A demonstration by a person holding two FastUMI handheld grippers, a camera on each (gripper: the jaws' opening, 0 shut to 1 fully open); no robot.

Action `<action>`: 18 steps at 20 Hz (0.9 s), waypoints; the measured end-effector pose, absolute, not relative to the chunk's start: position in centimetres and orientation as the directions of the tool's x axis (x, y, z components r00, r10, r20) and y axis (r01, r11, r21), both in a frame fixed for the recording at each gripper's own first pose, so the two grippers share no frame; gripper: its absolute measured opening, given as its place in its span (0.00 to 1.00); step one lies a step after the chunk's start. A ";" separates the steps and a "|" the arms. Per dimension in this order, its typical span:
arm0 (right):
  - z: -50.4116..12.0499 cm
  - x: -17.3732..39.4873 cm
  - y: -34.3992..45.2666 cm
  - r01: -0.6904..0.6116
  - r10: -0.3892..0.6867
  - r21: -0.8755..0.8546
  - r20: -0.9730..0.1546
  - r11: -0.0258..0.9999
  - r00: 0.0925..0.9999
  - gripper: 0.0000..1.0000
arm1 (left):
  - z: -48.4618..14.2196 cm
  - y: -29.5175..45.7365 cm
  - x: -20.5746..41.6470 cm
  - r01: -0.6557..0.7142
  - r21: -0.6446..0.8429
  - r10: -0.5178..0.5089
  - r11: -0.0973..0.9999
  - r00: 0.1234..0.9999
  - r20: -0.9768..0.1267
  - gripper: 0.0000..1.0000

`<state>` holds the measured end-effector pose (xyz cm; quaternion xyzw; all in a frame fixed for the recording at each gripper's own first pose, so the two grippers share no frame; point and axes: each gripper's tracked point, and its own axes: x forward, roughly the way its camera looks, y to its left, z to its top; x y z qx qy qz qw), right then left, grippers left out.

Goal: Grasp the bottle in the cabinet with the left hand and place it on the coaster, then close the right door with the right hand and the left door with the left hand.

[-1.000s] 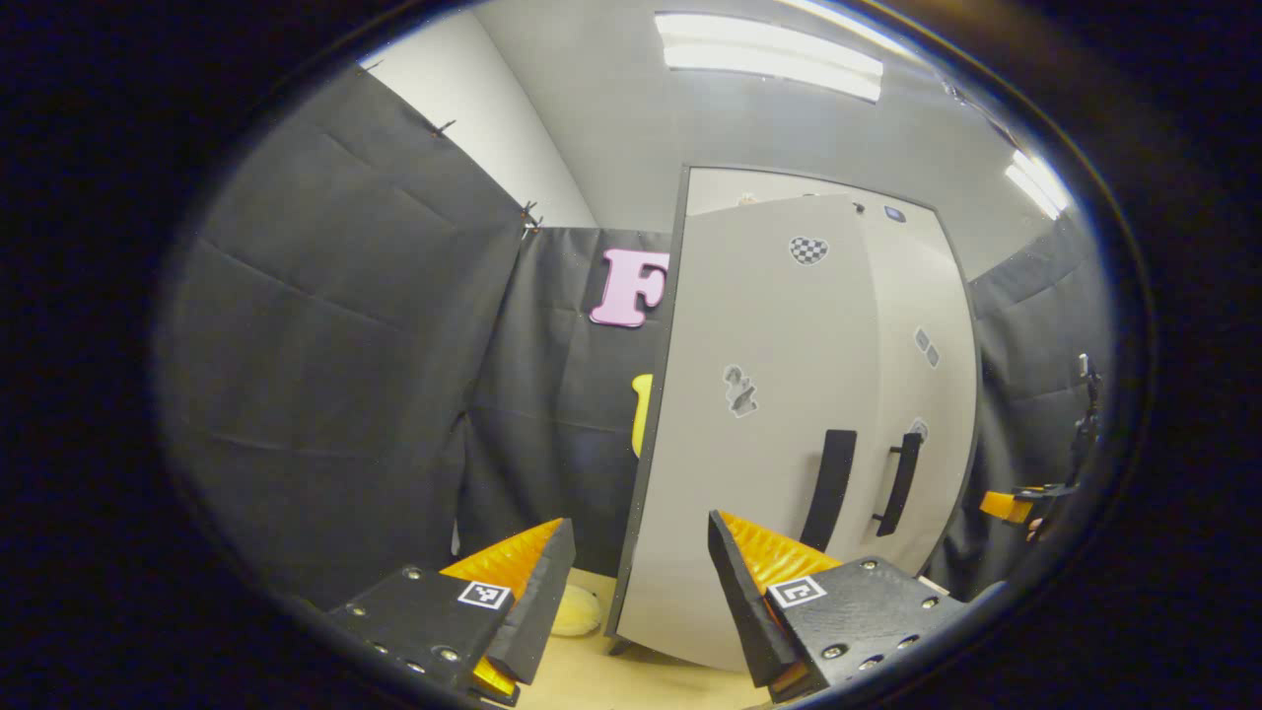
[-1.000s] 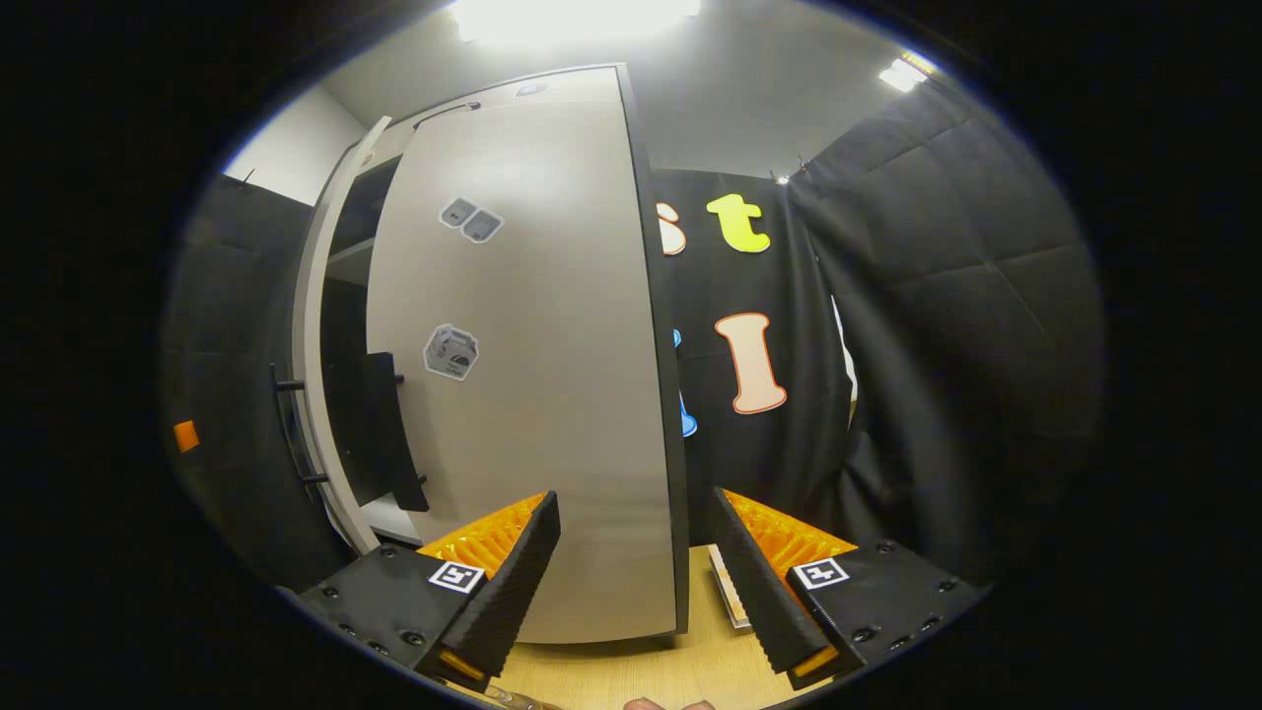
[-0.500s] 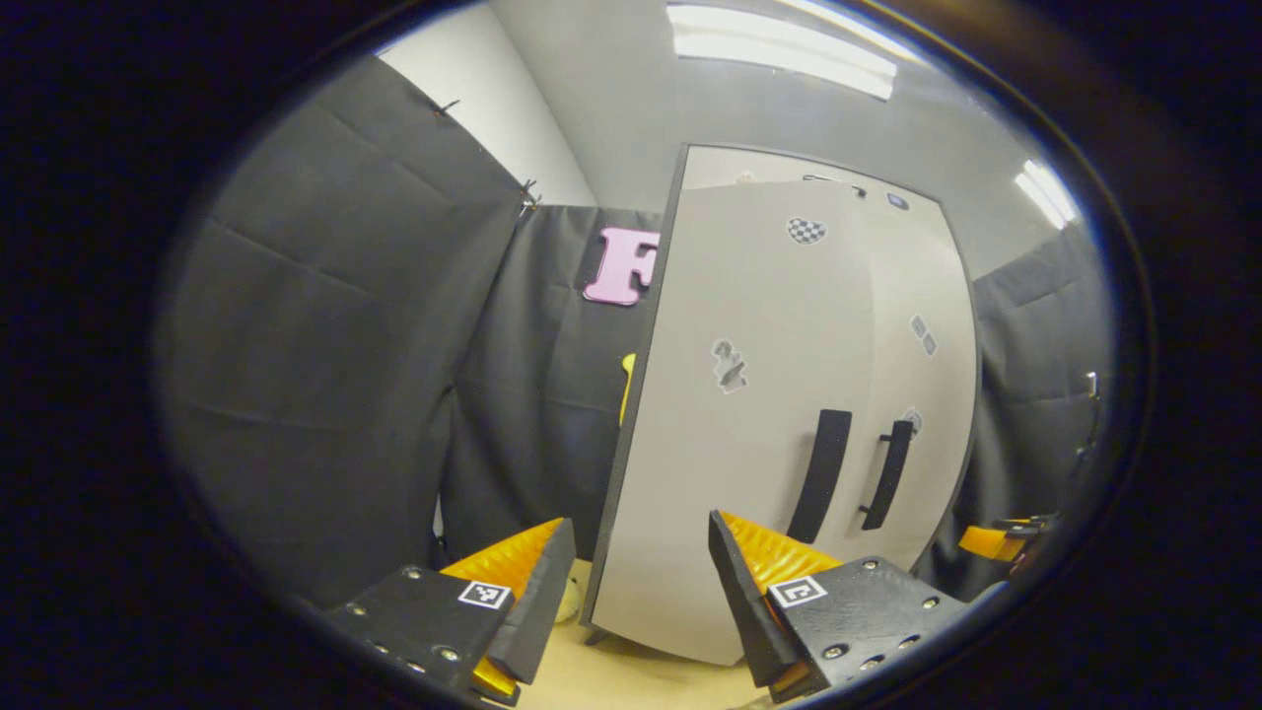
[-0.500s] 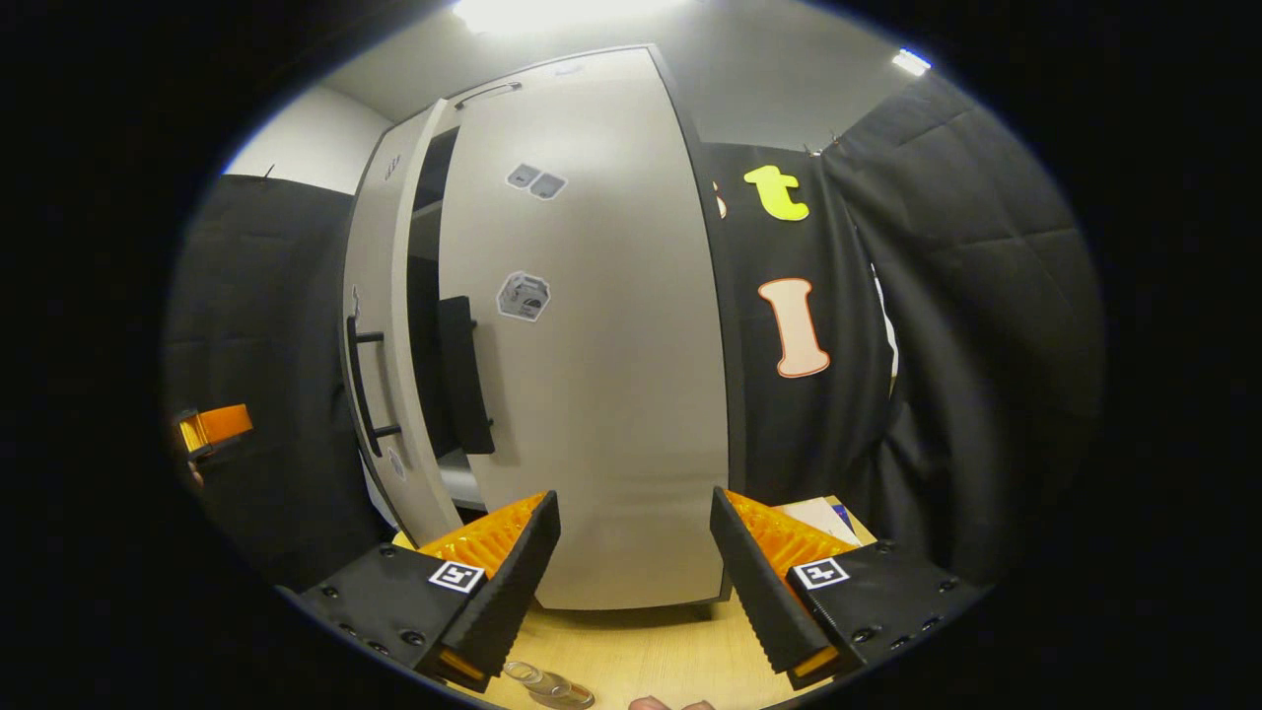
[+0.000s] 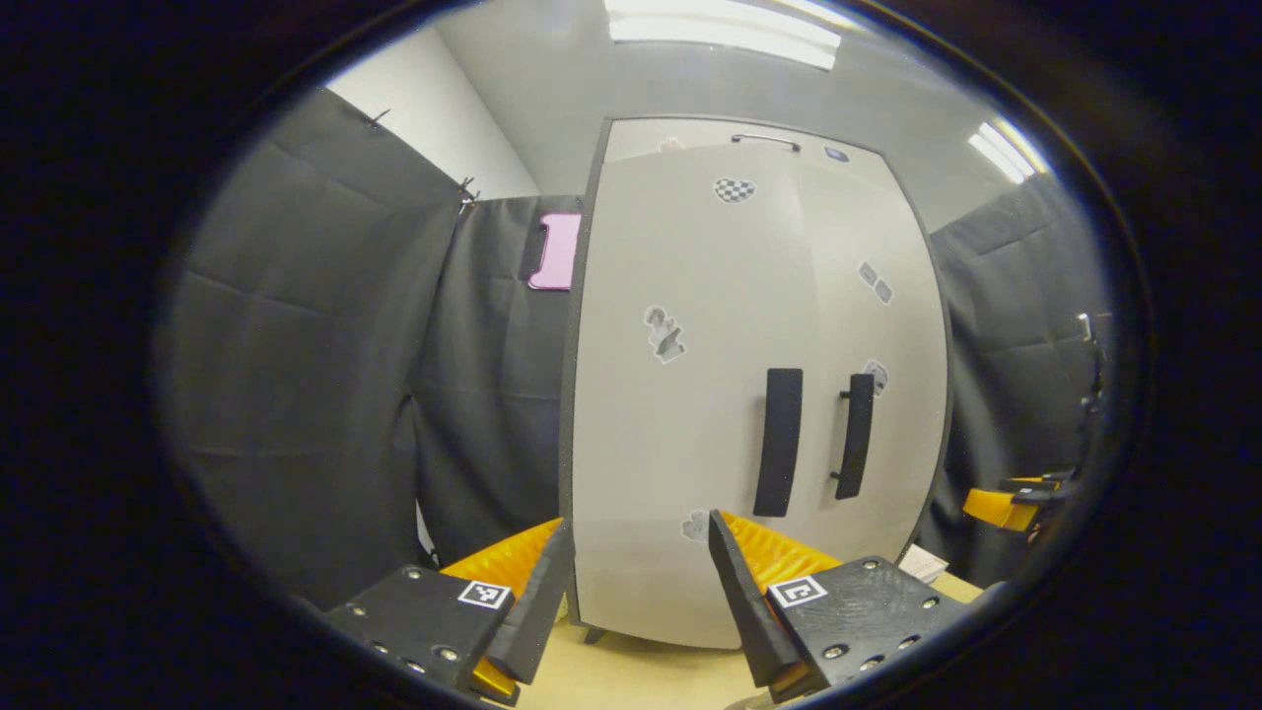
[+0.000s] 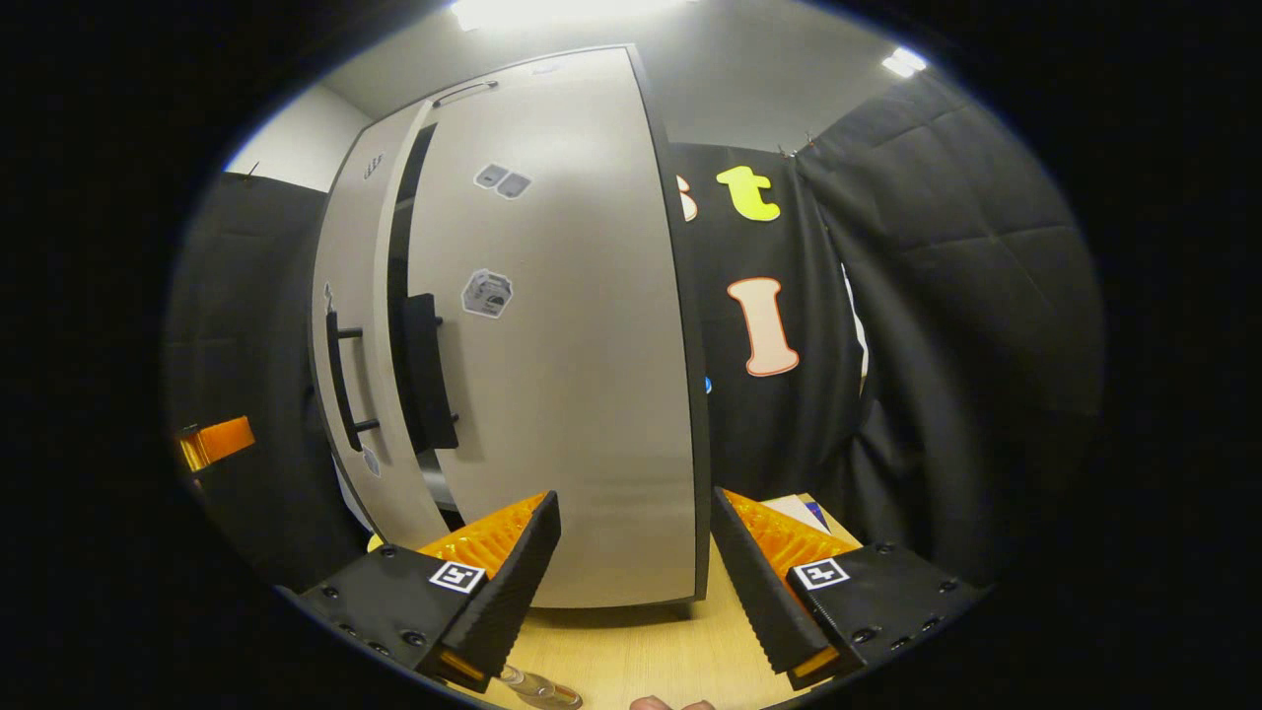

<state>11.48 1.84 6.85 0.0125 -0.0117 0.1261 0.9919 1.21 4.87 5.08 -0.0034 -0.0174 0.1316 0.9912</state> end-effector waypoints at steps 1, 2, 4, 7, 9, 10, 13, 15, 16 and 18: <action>6.6 11.5 1.6 -0.239 0.239 0.036 0.017 0.970 0.971 0.97 | 4.9 4.9 1.2 -0.262 0.017 0.261 0.965 0.965 0.035 0.96; 6.5 11.6 1.3 -0.227 0.227 0.041 0.012 0.973 0.974 0.97 | 4.7 4.6 1.4 -0.250 0.035 0.249 0.968 0.968 0.035 0.99; 6.5 11.5 0.8 -0.200 0.200 0.027 0.012 0.979 0.980 0.98 | 4.5 4.0 2.5 -0.211 0.046 0.210 0.976 0.977 0.033 1.00; 6.3 10.9 0.8 -0.178 0.178 0.030 0.020 0.984 0.984 0.98 | 3.8 3.6 3.5 -0.169 0.026 0.168 0.985 0.985 0.032 1.00; 6.1 10.2 1.0 -0.166 0.165 0.033 0.023 0.986 0.986 0.97 | 3.4 3.5 3.5 -0.143 0.021 0.142 0.990 0.989 0.031 1.00; 6.0 10.0 1.1 -0.155 0.154 0.030 0.024 0.988 0.988 0.96 | 3.3 3.5 3.5 -0.130 0.023 0.129 0.991 0.991 0.030 1.00; 5.4 9.1 1.6 -0.115 0.115 0.020 0.021 0.993 0.993 0.96 | 2.7 4.1 2.9 -0.086 0.031 0.086 0.996 0.996 0.024 1.00; 5.2 8.4 2.3 -0.089 0.089 0.006 0.020 0.996 0.996 0.96 | 2.0 4.8 2.7 -0.059 0.037 0.058 0.998 0.998 0.023 1.00; 5.1 8.0 2.7 -0.077 0.077 -0.005 0.020 0.997 0.997 0.96 | 1.7 5.2 2.7 -0.046 0.040 0.045 0.998 0.999 0.022 1.00; 4.8 7.3 3.8 -0.059 0.060 -0.033 0.015 0.998 0.998 0.97 | 0.7 6.2 2.8 -0.021 0.037 0.020 0.999 1.000 0.014 0.94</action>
